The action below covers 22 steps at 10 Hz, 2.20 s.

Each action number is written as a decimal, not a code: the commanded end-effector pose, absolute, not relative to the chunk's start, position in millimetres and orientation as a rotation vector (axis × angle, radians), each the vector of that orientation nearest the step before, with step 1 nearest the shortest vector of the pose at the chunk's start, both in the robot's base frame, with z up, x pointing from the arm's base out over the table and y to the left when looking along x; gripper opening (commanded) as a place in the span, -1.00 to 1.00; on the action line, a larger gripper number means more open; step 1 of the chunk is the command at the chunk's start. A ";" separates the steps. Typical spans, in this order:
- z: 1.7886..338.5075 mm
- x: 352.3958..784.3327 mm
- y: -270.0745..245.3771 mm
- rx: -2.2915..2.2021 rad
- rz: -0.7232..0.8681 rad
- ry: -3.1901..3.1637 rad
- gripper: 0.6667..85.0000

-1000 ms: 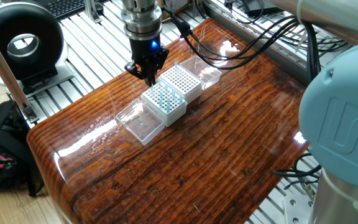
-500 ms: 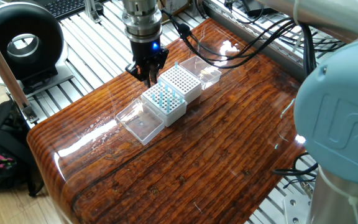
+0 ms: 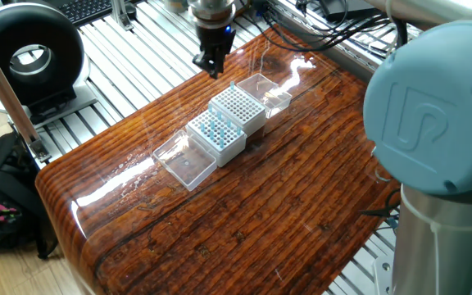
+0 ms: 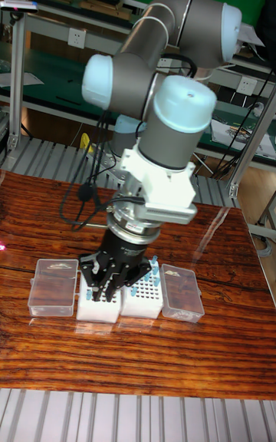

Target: Transfer all medium pipette tips from one holder to another

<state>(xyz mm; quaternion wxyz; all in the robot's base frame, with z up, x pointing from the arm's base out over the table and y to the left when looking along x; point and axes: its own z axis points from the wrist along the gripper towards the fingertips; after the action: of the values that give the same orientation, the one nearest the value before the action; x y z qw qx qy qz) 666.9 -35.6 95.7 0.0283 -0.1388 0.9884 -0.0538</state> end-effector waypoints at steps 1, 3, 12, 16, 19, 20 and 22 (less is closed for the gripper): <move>83.5 650.7 -47.6 -0.479 -0.065 3.084 -0.38; 78.9 644.6 -54.0 -0.498 -0.050 3.085 -0.36; 69.7 638.0 -52.6 -0.502 -0.033 3.095 -0.35; 66.9 642.5 -52.5 -0.495 -0.036 3.082 -0.45; 67.4 642.7 -50.7 -0.479 -0.028 3.084 -0.68; 68.8 643.1 -49.2 -0.472 -0.031 3.085 -0.70; 69.9 643.1 -48.2 -0.460 -0.038 3.087 -0.74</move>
<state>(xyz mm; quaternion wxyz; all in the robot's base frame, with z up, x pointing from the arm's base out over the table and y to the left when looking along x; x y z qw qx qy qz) 641.9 -51.5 67.9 0.0074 -0.1543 0.9879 -0.0167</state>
